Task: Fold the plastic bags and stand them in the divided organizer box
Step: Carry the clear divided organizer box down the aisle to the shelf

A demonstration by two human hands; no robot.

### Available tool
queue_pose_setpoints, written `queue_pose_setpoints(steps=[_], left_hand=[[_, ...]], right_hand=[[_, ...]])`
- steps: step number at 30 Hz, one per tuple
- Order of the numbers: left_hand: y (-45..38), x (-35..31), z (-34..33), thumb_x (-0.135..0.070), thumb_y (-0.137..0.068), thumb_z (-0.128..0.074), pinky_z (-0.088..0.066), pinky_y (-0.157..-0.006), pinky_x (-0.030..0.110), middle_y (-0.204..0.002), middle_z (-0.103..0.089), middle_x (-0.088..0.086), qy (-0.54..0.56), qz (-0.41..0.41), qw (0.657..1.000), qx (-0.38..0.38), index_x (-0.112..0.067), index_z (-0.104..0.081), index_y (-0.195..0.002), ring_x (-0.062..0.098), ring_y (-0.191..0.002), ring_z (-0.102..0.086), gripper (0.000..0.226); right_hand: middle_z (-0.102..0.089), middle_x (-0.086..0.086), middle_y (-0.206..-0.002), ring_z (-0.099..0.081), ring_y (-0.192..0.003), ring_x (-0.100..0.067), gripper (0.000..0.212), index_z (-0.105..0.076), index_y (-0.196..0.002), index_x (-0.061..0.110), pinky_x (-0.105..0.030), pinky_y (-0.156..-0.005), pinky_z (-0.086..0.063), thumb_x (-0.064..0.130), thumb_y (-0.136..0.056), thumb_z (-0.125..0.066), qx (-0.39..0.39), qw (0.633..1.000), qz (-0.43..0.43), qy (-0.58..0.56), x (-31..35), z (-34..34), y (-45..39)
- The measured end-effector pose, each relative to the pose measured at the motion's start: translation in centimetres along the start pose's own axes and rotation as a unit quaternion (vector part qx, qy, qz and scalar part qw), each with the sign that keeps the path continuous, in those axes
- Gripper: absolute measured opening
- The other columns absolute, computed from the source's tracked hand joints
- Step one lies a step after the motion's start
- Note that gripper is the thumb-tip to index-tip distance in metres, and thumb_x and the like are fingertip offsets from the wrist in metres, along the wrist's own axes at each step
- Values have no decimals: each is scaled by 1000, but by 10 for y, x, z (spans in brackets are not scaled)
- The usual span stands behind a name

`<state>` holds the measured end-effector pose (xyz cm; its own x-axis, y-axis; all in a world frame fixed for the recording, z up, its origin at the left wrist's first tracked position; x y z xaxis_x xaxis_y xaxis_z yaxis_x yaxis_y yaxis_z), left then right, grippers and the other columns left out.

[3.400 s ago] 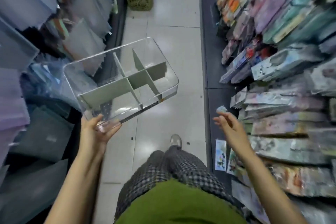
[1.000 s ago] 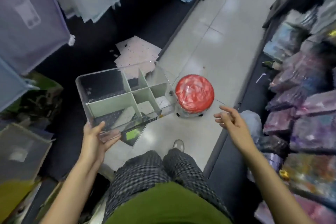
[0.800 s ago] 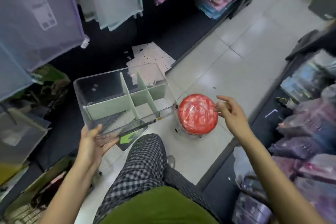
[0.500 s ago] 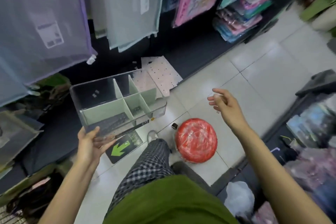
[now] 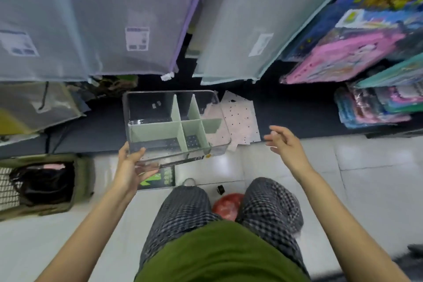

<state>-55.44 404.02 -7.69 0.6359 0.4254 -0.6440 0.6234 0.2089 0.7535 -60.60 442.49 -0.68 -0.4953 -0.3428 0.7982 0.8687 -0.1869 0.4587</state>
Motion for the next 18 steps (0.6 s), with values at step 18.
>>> queue_pose_setpoints(steps=[18], left_hand=[[-110, 191, -42, -12, -94, -50, -59, -53, 42, -70, -42, 8, 250, 25, 938, -239, -26, -39, -118, 35, -68, -64, 29]], right_hand=[[-58, -6, -117, -63, -99, -23, 59, -45, -119, 24, -34, -72, -57, 69, -80, -43, 412, 880, -184, 152, -143, -171, -230]])
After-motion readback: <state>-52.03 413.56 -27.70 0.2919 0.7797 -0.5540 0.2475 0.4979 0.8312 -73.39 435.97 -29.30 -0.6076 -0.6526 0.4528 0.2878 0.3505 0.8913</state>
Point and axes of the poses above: each hand's wrist, its own y-axis away from the middle knuckle, its own z-axis out of the back of the hand, x = y × z, the point moved 6 cm from there along -y, towards the middle knuckle
